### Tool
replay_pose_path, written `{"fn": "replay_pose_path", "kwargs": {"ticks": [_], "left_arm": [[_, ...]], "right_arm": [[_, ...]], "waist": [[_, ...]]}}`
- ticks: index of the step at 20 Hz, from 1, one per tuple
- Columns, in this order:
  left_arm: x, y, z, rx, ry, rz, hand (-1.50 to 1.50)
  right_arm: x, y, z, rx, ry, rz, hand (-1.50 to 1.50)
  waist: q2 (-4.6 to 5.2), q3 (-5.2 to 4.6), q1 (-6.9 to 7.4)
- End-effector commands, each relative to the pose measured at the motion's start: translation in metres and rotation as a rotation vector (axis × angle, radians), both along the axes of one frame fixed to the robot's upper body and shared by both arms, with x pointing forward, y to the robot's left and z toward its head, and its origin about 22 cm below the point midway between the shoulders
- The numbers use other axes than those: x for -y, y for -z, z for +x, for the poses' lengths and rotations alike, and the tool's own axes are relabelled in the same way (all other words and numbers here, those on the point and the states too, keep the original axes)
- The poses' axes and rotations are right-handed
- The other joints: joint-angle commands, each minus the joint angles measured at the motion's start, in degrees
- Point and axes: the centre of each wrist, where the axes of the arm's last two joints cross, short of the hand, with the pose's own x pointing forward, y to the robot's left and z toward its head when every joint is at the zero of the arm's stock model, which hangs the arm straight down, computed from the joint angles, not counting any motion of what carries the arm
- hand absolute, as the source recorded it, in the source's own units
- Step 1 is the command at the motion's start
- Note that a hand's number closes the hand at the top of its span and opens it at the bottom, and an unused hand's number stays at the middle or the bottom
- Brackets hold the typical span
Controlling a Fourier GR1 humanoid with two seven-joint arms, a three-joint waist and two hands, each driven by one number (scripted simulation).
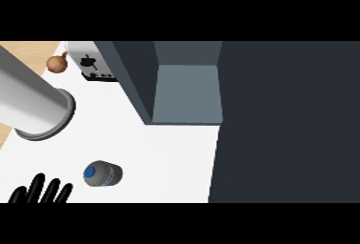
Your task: Pick up the bottled water, place it into the cabinet and close the cabinet
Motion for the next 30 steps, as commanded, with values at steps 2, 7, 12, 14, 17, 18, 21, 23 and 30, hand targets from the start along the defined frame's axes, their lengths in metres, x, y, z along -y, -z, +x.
{"fn": "replay_pose_path", "kwargs": {"ticks": [2, 7, 12, 14, 17, 18, 21, 23, 30], "left_arm": [[-0.008, -0.029, -0.018, 0.117, -0.047, 0.052, -1.50], [-0.007, -0.034, -0.015, 0.123, -0.083, 0.080, -1.50], [-0.014, -0.015, 0.003, 0.115, -0.103, 0.082, -1.50], [-0.012, -0.009, 0.016, 0.093, -0.099, 0.073, -1.50], [-0.026, -0.017, 0.007, 0.086, -0.109, 0.090, -1.50], [-0.029, -0.003, 0.029, 0.066, -0.121, 0.077, -1.50], [-0.035, 0.015, 0.039, 0.039, -0.152, 0.087, -1.50], [-0.043, 0.014, 0.041, 0.016, -0.189, 0.115, -1.50], [-0.056, 0.061, 0.067, -0.025, -0.187, 0.136, -1.50]], "right_arm": [[0.004, -0.018, -0.023, 0.060, 0.028, 0.039, -1.50], [0.000, -0.026, -0.021, 0.054, 0.006, 0.027, -1.50], [0.000, -0.029, -0.032, 0.055, -0.006, 0.017, -1.50], [-0.006, -0.031, -0.039, 0.038, -0.008, 0.026, -1.50], [0.002, -0.030, -0.029, 0.048, -0.003, 0.013, -1.50], [-0.001, -0.041, -0.034, 0.049, -0.017, 0.024, -1.50], [-0.012, -0.036, -0.031, 0.046, -0.015, 0.035, -1.50], [-0.001, -0.037, -0.042, 0.036, -0.024, 0.014, -1.50], [-0.005, -0.041, -0.033, 0.032, -0.017, 0.031, -1.50]], "waist": [[-0.03, 0.01, 0.11], [0.15, 0.00, -0.04], [0.24, -0.02, -0.61], [0.29, -0.04, -1.00], [0.29, -0.03, -0.41], [0.43, -0.09, -0.83], [0.32, -0.09, -0.67], [0.29, -0.04, -1.06], [0.34, -0.09, -0.65]]}}
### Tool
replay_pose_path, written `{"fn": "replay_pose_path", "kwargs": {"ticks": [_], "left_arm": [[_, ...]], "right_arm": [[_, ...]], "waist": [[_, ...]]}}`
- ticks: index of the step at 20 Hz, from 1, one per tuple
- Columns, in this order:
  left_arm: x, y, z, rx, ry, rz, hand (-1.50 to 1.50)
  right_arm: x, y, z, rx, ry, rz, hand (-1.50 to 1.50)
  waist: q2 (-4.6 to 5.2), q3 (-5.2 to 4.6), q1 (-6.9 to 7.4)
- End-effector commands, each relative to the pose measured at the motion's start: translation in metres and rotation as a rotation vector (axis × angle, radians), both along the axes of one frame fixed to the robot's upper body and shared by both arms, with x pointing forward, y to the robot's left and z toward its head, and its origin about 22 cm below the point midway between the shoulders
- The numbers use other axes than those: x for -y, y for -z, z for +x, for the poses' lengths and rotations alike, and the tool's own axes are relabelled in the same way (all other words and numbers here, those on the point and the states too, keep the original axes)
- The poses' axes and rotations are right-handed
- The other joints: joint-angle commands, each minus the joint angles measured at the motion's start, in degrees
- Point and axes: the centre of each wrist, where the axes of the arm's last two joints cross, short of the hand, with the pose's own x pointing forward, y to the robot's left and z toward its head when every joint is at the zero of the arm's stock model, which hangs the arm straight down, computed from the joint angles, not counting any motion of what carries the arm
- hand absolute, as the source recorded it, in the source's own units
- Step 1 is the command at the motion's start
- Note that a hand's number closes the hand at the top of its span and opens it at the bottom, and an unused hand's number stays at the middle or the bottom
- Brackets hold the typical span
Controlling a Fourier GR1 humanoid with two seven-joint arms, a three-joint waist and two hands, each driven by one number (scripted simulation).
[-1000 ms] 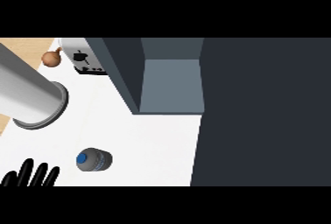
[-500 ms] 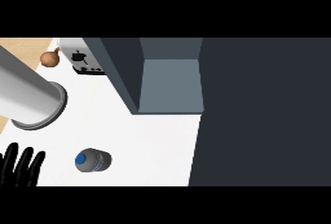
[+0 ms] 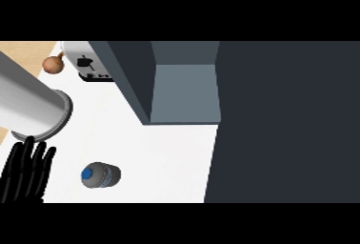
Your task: Pick up the bottled water, place it into the cabinet and close the cabinet
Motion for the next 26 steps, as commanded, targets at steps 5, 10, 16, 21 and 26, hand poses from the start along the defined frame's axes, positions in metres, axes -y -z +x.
{"fn": "replay_pose_path", "kwargs": {"ticks": [5, 10, 16, 21, 26], "left_arm": [[-0.022, 0.067, 0.020, -0.070, -0.018, -0.001, -1.50], [-0.026, 0.093, 0.027, -0.064, -0.004, 0.012, -1.50], [-0.037, 0.119, 0.045, -0.097, -0.026, 0.006, -1.50], [-0.044, 0.155, 0.023, -0.116, -0.052, 0.009, -1.50], [-0.056, 0.169, 0.035, -0.125, -0.061, -0.001, -1.50]], "right_arm": [[0.008, -0.032, -0.031, 0.064, 0.001, 0.023, -1.50], [0.004, -0.026, -0.029, 0.080, 0.016, 0.029, -1.50], [0.004, -0.030, -0.034, 0.067, -0.012, -0.012, -1.50], [0.010, -0.036, -0.041, 0.071, -0.017, -0.015, -1.50], [0.010, -0.030, -0.036, 0.087, -0.007, 0.005, -1.50]], "waist": [[0.07, -0.07, 0.06], [0.02, -0.01, 0.14], [0.04, 0.01, -0.04], [-0.01, -0.01, 0.02], [0.03, 0.04, -0.02]]}}
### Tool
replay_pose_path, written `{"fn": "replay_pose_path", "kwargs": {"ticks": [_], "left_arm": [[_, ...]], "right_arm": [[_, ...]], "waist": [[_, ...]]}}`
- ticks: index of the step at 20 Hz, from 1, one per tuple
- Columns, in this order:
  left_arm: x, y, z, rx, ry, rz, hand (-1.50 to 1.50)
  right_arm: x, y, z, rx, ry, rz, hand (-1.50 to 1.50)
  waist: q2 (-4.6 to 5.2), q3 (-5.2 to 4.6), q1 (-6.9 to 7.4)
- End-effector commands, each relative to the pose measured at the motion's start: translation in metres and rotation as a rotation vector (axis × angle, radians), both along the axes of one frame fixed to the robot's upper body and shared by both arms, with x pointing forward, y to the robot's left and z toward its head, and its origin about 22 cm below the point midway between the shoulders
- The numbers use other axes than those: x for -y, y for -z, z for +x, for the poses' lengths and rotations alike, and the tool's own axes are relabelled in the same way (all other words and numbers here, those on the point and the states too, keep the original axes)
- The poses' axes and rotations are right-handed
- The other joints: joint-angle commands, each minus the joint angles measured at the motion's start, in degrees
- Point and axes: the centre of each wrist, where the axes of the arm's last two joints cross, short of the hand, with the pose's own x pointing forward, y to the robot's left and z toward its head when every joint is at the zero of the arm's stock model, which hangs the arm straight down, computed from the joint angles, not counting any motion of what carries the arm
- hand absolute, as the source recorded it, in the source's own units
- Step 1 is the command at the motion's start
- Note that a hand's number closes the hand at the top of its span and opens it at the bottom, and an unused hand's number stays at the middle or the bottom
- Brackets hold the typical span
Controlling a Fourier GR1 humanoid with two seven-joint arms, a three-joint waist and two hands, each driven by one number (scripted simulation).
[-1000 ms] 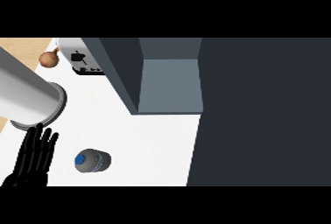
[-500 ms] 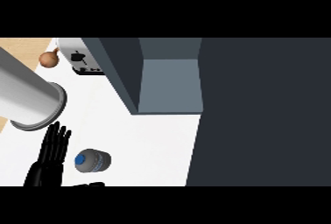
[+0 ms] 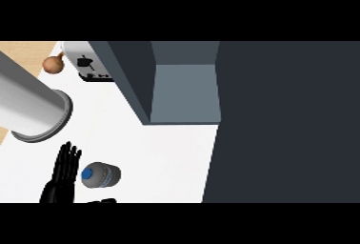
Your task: Pick up the bottled water, place it into the cabinet and close the cabinet
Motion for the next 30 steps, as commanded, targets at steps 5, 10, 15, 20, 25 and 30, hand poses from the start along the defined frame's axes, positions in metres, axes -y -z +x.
{"fn": "replay_pose_path", "kwargs": {"ticks": [5, 10, 15, 20, 25, 30], "left_arm": [[-0.006, 0.043, -0.003, -0.028, -0.001, -0.008, -1.50], [-0.014, 0.069, 0.007, -0.023, 0.012, -0.059, -1.50], [-0.016, 0.068, 0.010, 0.028, 0.021, -0.102, -1.50], [-0.006, 0.071, 0.018, 0.031, 0.024, -0.117, -1.50], [0.013, 0.079, 0.031, 0.043, 0.023, -0.143, -1.50], [0.001, 0.082, 0.048, 0.038, 0.096, -0.217, 1.50]], "right_arm": [[0.013, -0.022, -0.045, 0.066, -0.009, 0.017, -1.50], [0.012, -0.020, -0.030, 0.049, 0.001, 0.025, -1.50], [0.007, -0.023, -0.041, 0.066, -0.003, 0.038, -1.50], [0.008, -0.019, -0.043, 0.065, 0.025, 0.033, -1.50], [0.015, -0.017, -0.040, 0.053, 0.041, 0.032, -1.50], [0.016, -0.017, -0.038, 0.050, 0.032, 0.013, -1.50]], "waist": [[-0.02, 0.02, -0.32], [0.10, -0.01, -0.20], [-0.02, -0.01, -0.21], [-0.03, 0.03, -0.12], [0.03, 0.04, -0.10], [0.10, -0.01, -0.28]]}}
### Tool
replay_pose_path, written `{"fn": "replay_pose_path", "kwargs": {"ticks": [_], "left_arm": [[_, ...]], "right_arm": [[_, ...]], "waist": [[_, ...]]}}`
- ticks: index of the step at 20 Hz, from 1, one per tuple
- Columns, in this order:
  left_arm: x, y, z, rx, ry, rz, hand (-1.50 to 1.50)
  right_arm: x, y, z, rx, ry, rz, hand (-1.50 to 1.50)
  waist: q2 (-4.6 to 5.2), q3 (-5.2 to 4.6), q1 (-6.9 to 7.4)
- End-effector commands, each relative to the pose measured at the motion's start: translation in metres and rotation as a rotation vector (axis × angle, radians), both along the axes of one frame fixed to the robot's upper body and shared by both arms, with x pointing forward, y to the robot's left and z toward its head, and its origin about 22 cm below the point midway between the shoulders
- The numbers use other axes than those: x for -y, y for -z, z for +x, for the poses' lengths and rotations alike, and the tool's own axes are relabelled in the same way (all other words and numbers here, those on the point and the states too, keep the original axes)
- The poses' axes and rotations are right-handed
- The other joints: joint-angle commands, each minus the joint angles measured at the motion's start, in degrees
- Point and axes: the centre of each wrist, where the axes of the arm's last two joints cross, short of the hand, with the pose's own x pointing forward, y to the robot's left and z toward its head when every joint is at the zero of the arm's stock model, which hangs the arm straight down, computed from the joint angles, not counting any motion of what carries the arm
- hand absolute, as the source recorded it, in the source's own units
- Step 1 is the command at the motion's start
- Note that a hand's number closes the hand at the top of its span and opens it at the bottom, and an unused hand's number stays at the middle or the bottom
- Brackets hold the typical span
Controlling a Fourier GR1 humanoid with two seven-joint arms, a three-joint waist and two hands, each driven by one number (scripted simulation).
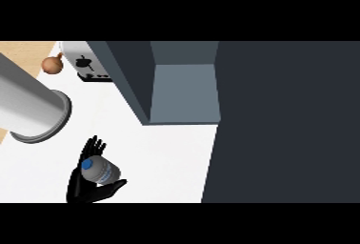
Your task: Pick up the bottled water, place it into the cabinet and close the cabinet
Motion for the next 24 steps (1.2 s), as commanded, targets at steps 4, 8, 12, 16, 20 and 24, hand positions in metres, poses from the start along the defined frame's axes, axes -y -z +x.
{"fn": "replay_pose_path", "kwargs": {"ticks": [4, 8, 12, 16, 20, 24], "left_arm": [[0.021, -0.001, 0.031, -0.003, 0.095, -0.108, 1.50], [0.030, -0.007, 0.035, 0.065, 0.115, 0.011, 1.50], [0.043, -0.010, 0.041, 0.104, 0.097, 0.100, 1.50], [0.037, -0.016, 0.070, 0.101, 0.160, 0.081, 1.50], [0.066, -0.022, 0.089, 0.115, 0.212, 0.041, 1.50], [0.074, -0.024, 0.086, 0.140, 0.274, -0.050, 1.50]], "right_arm": [[0.021, -0.021, -0.024, 0.064, 0.000, 0.020, -1.50], [0.016, -0.025, -0.031, 0.060, -0.010, 0.036, -1.50], [0.020, -0.018, -0.030, 0.069, 0.032, 0.030, -1.50], [0.036, -0.023, -0.029, 0.065, 0.057, -0.017, -1.50], [0.051, -0.016, -0.020, 0.086, 0.096, -0.040, -1.50], [0.055, -0.014, -0.010, 0.091, 0.091, -0.016, -1.50]], "waist": [[0.13, 0.00, -0.07], [0.00, -0.01, 0.15], [-0.03, 0.03, 0.09], [0.17, -0.02, -0.55], [0.19, 0.02, -0.68], [0.03, 0.04, 0.09]]}}
